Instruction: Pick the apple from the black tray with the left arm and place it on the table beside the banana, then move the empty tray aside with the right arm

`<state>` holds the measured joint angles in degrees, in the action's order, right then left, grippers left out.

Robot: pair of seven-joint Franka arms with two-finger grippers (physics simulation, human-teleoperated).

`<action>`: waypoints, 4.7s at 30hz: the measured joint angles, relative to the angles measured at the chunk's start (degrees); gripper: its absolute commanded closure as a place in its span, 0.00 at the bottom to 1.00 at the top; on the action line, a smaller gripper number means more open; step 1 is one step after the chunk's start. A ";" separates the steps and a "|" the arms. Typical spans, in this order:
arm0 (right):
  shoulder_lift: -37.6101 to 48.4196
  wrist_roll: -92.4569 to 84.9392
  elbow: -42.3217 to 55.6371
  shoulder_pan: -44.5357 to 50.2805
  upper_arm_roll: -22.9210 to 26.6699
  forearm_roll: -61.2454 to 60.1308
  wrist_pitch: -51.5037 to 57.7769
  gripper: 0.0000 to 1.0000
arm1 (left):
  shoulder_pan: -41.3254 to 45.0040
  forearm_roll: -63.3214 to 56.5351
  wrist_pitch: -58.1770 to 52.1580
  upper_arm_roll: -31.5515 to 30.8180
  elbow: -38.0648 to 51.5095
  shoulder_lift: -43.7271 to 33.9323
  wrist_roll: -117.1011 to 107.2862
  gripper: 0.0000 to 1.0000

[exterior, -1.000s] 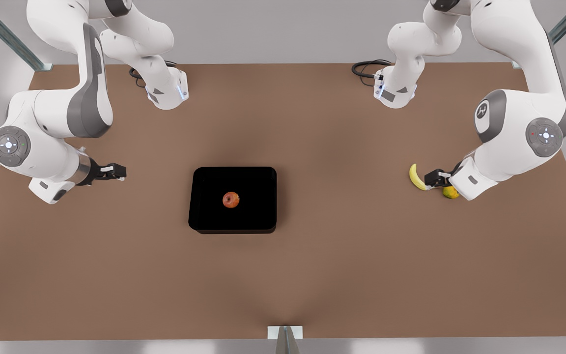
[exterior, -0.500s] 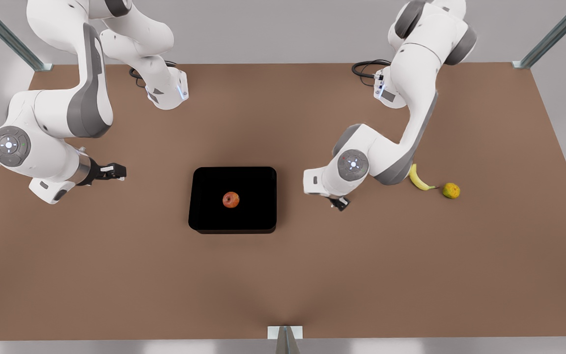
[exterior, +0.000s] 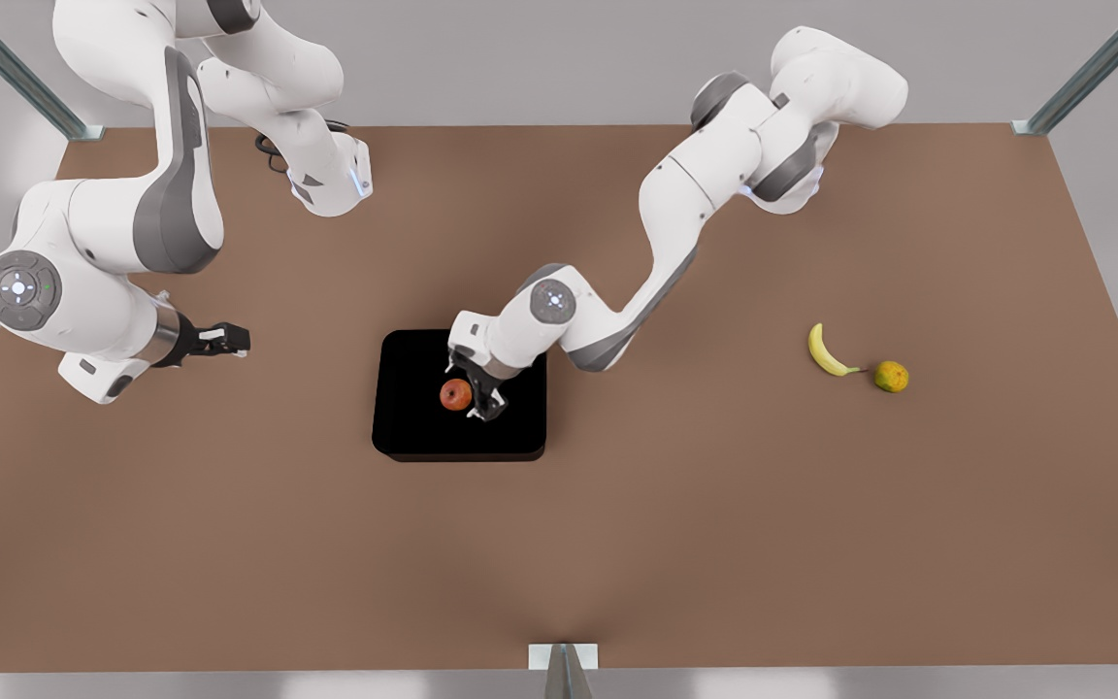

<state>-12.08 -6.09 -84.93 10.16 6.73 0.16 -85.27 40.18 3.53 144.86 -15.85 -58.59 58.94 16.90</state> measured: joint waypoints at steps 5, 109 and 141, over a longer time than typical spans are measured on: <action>0.01 -0.01 0.00 -0.04 0.01 -0.01 0.00 0.00 | 0.98 -0.02 5.25 1.01 0.24 1.66 -1.95 0.00; 2.68 12.44 -22.57 5.70 -10.59 -4.78 -18.07 0.00 | -24.21 2.50 -14.45 9.60 -53.53 -41.54 -3.44 0.25; -9.46 19.59 -33.36 5.40 -10.50 -4.85 -47.74 0.52 | -37.02 -0.99 -55.10 15.12 -23.90 -45.24 -12.08 0.00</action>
<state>-21.53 13.50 -118.29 15.56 -3.78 -4.69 -133.01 3.17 2.54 89.77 -0.72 -82.49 13.69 4.82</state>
